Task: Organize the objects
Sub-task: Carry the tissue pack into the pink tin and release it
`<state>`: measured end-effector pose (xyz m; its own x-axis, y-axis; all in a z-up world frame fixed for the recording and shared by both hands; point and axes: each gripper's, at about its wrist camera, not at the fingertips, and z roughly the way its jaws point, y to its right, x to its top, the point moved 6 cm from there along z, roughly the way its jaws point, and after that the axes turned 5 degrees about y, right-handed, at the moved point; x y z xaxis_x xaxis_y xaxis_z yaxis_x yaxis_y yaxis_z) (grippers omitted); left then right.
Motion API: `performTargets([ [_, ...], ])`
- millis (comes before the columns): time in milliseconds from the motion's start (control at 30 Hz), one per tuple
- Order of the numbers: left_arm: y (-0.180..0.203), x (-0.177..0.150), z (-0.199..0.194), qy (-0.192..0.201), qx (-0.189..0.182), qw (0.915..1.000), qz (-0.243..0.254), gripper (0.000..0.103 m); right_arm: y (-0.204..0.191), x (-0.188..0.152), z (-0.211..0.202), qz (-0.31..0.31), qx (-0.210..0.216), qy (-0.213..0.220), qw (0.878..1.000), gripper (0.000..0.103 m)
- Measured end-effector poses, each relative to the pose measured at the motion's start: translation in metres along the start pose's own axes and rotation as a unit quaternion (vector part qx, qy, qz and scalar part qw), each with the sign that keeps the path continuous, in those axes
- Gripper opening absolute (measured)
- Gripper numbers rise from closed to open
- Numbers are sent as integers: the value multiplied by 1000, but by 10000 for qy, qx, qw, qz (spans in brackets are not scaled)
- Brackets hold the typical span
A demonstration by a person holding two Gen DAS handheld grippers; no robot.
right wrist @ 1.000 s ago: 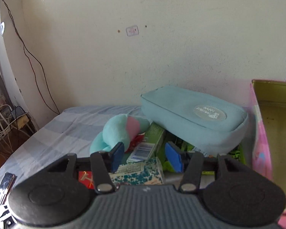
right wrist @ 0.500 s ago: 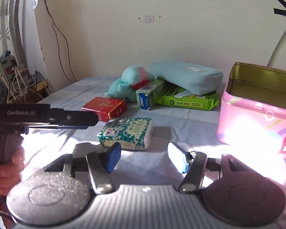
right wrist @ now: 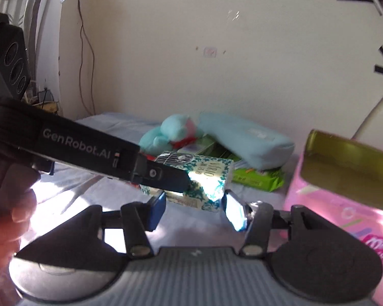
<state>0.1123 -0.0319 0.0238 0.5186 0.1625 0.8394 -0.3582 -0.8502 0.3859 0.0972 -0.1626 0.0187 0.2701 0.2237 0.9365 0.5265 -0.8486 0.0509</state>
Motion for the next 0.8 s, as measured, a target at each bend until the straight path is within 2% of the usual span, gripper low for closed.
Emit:
performTargets([
  [167,59,14,55,-111,-393,9980,475,45,53,7,-26,-129,-944,390,9947,51],
  [300,92,17,96,-157,-550,9957,732,45,105,6,-36,370,-1364,426,9890,51],
  [467,103,15,135,-403,-484,9952,754,45,150,-2,-25,980,-1502,302,9833,52],
  [533,102,12,143,-479,-498,9950,720,45,155,-5,-20,996,-1590,177,9821,54],
  [800,110,5,152,-477,-531,9948,728,46,159,-12,-19,1171,-1748,197,9774,61],
])
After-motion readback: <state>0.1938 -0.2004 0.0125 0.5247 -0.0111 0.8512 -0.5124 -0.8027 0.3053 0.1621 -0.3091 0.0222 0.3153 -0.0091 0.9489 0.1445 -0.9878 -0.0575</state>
